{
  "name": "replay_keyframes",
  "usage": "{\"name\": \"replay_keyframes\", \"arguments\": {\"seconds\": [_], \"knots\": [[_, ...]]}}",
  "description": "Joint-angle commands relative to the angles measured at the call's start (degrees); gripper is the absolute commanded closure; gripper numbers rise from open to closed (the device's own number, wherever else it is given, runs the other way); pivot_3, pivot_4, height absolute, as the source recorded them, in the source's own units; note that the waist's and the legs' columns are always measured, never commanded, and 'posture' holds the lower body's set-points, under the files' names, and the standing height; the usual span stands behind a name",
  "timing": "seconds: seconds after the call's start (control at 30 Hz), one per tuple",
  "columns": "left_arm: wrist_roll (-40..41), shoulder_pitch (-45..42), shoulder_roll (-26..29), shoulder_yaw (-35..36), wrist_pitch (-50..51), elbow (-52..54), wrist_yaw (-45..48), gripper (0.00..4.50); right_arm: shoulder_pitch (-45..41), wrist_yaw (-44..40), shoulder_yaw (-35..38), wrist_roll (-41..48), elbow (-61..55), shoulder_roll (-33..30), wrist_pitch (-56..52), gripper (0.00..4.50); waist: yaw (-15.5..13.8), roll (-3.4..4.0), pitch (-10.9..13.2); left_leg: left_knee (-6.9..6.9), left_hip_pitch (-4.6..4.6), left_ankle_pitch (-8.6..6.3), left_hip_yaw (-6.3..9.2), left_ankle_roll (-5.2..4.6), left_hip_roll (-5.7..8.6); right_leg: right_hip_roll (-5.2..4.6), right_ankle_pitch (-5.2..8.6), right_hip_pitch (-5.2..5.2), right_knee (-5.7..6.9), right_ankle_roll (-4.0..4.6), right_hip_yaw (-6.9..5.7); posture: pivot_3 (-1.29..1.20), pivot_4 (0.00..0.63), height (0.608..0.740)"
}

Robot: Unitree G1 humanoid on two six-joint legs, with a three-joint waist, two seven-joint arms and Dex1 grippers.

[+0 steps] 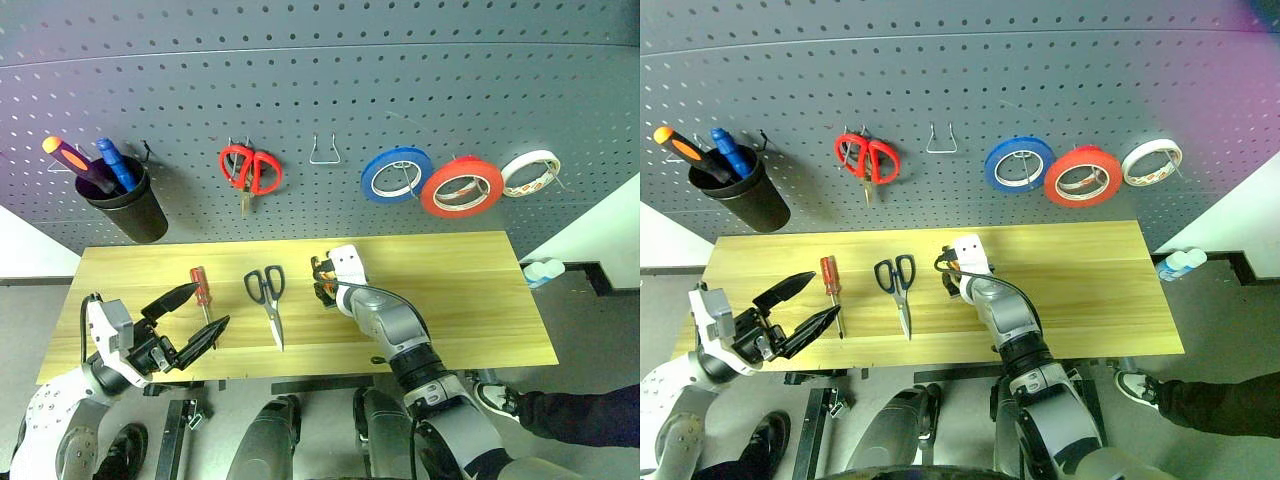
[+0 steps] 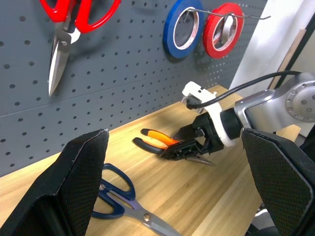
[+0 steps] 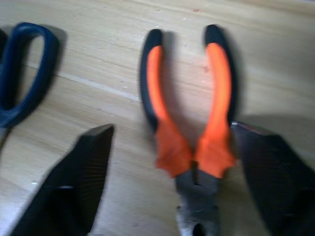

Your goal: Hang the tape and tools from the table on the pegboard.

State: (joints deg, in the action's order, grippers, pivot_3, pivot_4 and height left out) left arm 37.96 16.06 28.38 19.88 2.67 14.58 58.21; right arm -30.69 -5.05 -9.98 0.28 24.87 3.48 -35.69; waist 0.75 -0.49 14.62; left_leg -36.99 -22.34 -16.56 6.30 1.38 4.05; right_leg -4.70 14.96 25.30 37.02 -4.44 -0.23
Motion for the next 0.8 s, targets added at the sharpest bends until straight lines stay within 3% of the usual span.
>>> {"name": "replay_keyframes", "arguments": {"seconds": [0.03,0.27,0.37,0.47,0.7,0.8], "knots": [[0.9,0.1,0.8,0.6,1.1,3.2,-1.3,0.00,0.0,-0.8,-0.8,-0.9,-0.4,0.2,1.1,1.93,0.0,0.00,0.0,0.00,0.00,0.00,0.00,0.00,0.00,0.00,0.00,0.00,0.01,0.00,0.00,0.11,0.272,0.740],[1.2,-0.3,0.9,1.1,2.2,4.2,-2.5,0.00,0.1,-2.2,-1.1,-1.8,-0.1,-0.3,1.1,4.35,0.0,0.00,0.0,0.00,0.00,0.00,0.00,0.01,0.00,0.00,0.00,0.00,0.00,0.00,0.00,0.12,0.274,0.740],[0.9,0.0,0.7,0.8,2.2,4.2,-2.8,0.00,-0.1,-2.4,-0.8,-1.9,-0.3,0.0,2.1,4.48,0.0,0.00,0.0,0.01,0.00,0.01,0.01,0.01,0.00,0.01,0.00,0.00,0.00,0.00,0.00,0.11,0.277,0.740],[0.6,0.3,0.5,0.5,2.2,4.5,-3.0,0.00,-0.5,-2.7,0.0,-1.5,-0.6,0.0,3.1,3.90,0.0,0.00,0.0,0.00,0.00,0.01,0.01,0.01,0.00,0.00,0.00,0.00,0.00,0.00,0.00,0.11,0.278,0.740],[0.9,0.3,0.7,0.5,2.8,4.9,-3.5,0.00,-1.1,-2.4,1.4,-1.2,-0.7,0.8,4.7,1.59,0.0,0.00,0.0,0.00,-0.01,0.01,0.01,0.01,0.00,0.00,0.00,0.00,0.00,0.00,0.00,0.11,0.281,0.740],[0.8,0.1,0.7,0.5,2.7,4.7,-3.2,0.00,-1.2,-2.6,1.1,-1.5,-0.9,0.8,3.4,1.59,0.0,0.00,0.0,0.00,-0.01,0.01,0.01,0.01,0.00,0.00,0.00,0.00,0.00,0.00,0.00,0.11,0.280,0.740]]}}
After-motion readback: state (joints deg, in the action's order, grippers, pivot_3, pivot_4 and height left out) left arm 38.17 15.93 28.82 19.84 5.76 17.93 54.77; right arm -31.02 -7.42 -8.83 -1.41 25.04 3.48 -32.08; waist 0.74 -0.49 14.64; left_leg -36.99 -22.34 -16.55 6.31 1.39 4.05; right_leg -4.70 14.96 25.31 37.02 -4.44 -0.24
